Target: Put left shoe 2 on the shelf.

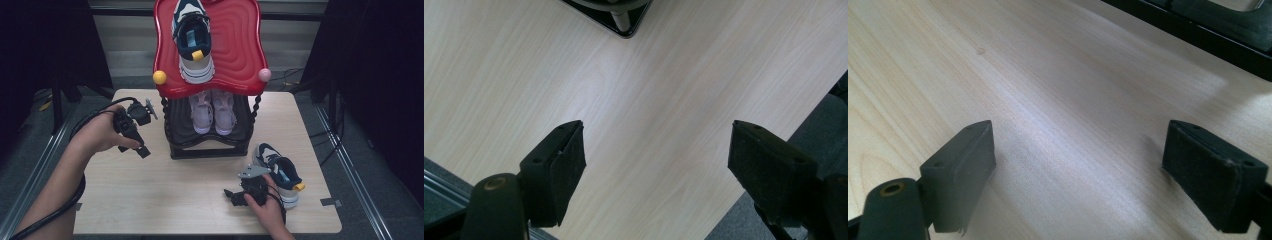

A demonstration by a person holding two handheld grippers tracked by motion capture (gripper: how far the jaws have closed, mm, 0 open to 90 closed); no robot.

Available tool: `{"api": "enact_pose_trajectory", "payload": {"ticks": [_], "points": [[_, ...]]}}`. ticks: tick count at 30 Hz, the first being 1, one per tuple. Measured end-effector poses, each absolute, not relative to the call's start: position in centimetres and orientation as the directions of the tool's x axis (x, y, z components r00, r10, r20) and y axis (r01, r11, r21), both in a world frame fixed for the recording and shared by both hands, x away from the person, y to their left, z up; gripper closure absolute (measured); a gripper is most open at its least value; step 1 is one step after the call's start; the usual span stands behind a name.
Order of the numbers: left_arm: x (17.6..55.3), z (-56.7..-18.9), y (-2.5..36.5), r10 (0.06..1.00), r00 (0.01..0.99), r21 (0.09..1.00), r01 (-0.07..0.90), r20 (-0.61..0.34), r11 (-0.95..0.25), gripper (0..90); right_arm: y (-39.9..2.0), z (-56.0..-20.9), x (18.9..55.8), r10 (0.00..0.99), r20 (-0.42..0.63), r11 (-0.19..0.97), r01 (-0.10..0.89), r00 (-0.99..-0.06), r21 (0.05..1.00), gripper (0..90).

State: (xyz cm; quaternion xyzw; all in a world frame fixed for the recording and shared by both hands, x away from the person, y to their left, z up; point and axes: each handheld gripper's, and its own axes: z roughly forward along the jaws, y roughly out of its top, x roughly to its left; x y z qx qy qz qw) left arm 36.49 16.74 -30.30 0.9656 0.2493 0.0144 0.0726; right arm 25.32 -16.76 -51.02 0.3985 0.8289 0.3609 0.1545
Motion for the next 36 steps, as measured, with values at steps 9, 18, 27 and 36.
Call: {"api": "enact_pose_trajectory", "payload": {"ticks": [9,18,27,36], "points": [[36.4,-32.9,16.8,0.502,0.864,0.149,0.499,-0.014,-0.854,22.5,-16.8,-51.0,25.3,0.773,0.03,0.422,0.549,-0.634,0.721,13.1],[36.4,-35.9,16.6,0.503,0.863,0.17,0.501,-0.035,-0.848,22.0,-16.7,-51.0,25.3,0.774,0.035,0.42,0.553,-0.633,0.72,13.1],[36.3,-39.3,16.2,0.511,0.858,0.213,0.51,-0.055,-0.833,21.9,-16.8,-51.0,25.3,0.772,0.032,0.423,0.551,-0.635,0.719,13.1],[36.0,-42.7,16.4,0.547,0.834,0.277,0.542,-0.065,-0.793,22.1,-16.8,-51.0,25.3,0.772,0.033,0.423,0.551,-0.635,0.72,13.1]]}}
